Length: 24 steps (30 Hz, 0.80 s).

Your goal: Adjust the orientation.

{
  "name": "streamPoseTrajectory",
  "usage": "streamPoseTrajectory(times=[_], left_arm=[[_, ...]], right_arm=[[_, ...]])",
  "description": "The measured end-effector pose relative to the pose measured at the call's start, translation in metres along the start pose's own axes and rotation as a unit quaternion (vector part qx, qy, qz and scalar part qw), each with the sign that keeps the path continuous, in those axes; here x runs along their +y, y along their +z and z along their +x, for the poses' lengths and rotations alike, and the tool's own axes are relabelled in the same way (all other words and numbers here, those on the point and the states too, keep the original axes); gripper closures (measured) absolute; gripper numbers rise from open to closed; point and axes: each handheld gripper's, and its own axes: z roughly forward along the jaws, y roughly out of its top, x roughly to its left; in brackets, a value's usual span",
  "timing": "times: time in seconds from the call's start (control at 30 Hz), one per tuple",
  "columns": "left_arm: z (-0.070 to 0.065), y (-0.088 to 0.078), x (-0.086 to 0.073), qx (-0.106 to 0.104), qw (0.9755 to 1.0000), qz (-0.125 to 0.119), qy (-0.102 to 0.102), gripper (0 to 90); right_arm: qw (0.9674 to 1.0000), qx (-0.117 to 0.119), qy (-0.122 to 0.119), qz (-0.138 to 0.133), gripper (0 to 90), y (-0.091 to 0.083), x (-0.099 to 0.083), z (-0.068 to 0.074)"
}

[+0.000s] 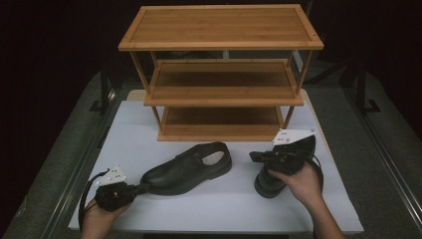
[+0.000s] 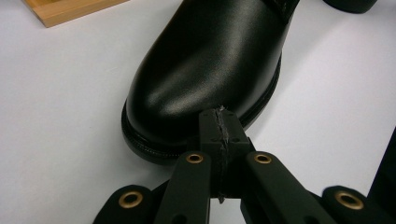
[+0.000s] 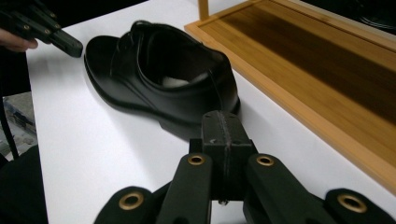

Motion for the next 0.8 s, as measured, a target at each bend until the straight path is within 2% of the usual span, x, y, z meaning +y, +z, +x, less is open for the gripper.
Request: streamPoseTrajectory(times=[0.2,0.4,0.63,0.8], left_arm=[[-0.001,0.003,0.000,-0.002,1.0000,0.004,0.000,89.9],[0.001,0.005,0.000,-0.003,1.0000,0.007,0.000,89.9],[0.000,0.007,0.000,-0.006,0.9999,0.009,0.003,89.9],[0.000,0.008,0.001,-0.008,0.9999,0.011,0.005,89.9]], right_arm=[[0.9999,0.008,-0.006,0.003,89.7,0.022,0.019,-0.003],[0.9999,0.010,-0.006,0.011,89.8,0.045,0.036,-0.011],[0.9995,0.009,-0.004,0.029,89.8,0.071,0.049,-0.020],[0.9992,0.006,-0.001,0.040,89.8,0.082,0.052,-0.022]])
